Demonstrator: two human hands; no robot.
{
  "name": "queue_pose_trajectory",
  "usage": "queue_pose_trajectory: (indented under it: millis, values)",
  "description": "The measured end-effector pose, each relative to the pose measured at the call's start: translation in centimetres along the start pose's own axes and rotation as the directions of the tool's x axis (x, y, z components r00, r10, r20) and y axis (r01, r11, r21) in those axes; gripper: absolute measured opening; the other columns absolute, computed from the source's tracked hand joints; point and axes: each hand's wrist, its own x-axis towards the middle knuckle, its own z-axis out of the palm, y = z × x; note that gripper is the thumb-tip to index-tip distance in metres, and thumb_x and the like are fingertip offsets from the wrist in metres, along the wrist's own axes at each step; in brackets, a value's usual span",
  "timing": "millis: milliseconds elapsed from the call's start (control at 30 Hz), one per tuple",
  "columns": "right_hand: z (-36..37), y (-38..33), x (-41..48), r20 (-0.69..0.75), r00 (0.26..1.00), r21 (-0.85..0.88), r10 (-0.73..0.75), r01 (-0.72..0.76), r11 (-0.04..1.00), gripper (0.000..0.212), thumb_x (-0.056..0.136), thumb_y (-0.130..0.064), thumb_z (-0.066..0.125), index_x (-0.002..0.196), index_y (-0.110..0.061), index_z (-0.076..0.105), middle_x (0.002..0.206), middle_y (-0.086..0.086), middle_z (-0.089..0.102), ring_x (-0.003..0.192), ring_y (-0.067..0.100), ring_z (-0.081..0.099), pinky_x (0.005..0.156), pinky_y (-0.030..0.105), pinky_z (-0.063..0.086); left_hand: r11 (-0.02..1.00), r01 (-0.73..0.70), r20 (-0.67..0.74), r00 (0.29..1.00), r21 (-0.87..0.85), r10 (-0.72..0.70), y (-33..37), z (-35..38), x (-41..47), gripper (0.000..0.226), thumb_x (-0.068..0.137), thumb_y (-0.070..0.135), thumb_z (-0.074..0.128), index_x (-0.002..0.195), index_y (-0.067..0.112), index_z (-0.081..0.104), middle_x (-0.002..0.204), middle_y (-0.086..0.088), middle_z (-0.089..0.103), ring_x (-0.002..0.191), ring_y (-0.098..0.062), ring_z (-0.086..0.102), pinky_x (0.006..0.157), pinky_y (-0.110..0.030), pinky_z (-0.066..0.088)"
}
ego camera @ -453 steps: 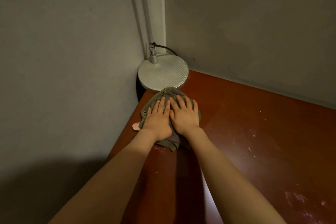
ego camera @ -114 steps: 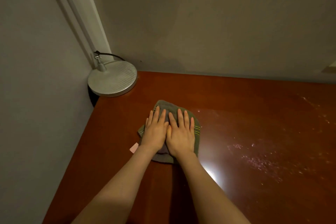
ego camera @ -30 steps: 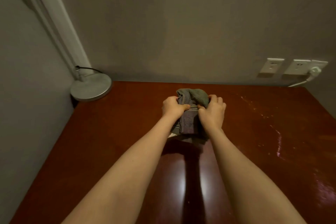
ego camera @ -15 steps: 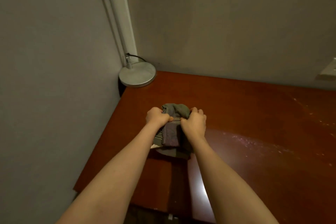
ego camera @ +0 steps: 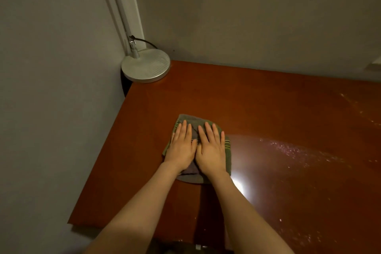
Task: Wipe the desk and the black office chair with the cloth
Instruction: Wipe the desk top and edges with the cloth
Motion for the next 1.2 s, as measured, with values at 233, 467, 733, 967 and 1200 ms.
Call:
queue_pose_trajectory:
  millis: [233, 467, 733, 967, 1200]
  values:
    - [-0.2, 1.3, 0.2, 0.018, 0.999, 0.020, -0.042, 0.042, 0.999, 0.078, 0.081, -0.045, -0.005, 0.149, -0.019, 0.024, 0.158, 0.003, 0.014, 0.146, 0.019, 0.004, 0.111, 0.031, -0.016, 0.998, 0.041, -0.083, 0.996, 0.046, -0.037, 1.4, 0.8, -0.3, 0.055, 0.103, 0.030, 0.017, 0.149, 0.007, -0.004, 0.157, -0.009, -0.012, 0.145, -0.019, -0.013, 0.117, -0.031, -0.006]
    - [-2.1, 7.4, -0.8, 0.002, 0.999, -0.007, -0.051, 0.051, 0.999, 0.075, 0.083, -0.041, -0.002, 0.148, -0.019, 0.027, 0.157, 0.004, 0.018, 0.146, 0.020, 0.008, 0.111, 0.032, -0.013, 0.999, 0.031, -0.094, 0.995, 0.030, -0.028, 7.6, 2.5, -0.2, 0.055, 0.103, 0.029, 0.018, 0.149, 0.006, -0.002, 0.158, -0.010, -0.010, 0.145, -0.019, -0.012, 0.116, -0.029, -0.009]
    - [-6.1, 17.6, -3.4, -0.013, 0.999, -0.036, 0.050, -0.051, 0.998, 0.065, 0.090, -0.041, 0.005, 0.149, -0.022, 0.025, 0.158, 0.001, 0.014, 0.146, 0.018, 0.004, 0.114, 0.033, -0.012, 0.997, -0.033, -0.119, 0.992, 0.076, 0.042, 18.1, 6.7, 0.7, 0.056, 0.103, 0.029, 0.019, 0.149, 0.005, -0.001, 0.158, -0.010, -0.009, 0.146, -0.020, -0.010, 0.118, -0.031, -0.005]
    - [-10.0, 26.3, -6.1, -0.029, 0.987, -0.043, 0.155, -0.156, 0.987, 0.075, 0.082, -0.043, -0.003, 0.149, -0.024, 0.024, 0.158, -0.001, 0.013, 0.146, 0.016, 0.002, 0.115, 0.033, -0.010, 0.991, -0.128, -0.105, 0.986, 0.044, 0.132, 27.1, 10.5, 1.8, 0.056, 0.102, 0.027, 0.022, 0.150, 0.005, 0.002, 0.158, -0.010, -0.006, 0.146, -0.020, -0.008, 0.117, -0.030, -0.006]
    - [-13.5, 35.4, -8.9, -0.069, 0.962, -0.060, 0.266, -0.270, 0.961, 0.070, 0.085, -0.043, 0.003, 0.149, -0.024, 0.025, 0.158, -0.001, 0.015, 0.146, 0.016, 0.004, 0.116, 0.034, -0.007, 0.970, -0.242, -0.094, 0.966, 0.015, 0.242, 36.6, 14.3, 2.8, 0.057, 0.098, 0.030, 0.014, 0.149, 0.004, 0.006, 0.158, -0.012, -0.002, 0.146, -0.023, -0.004, 0.117, -0.034, -0.001]
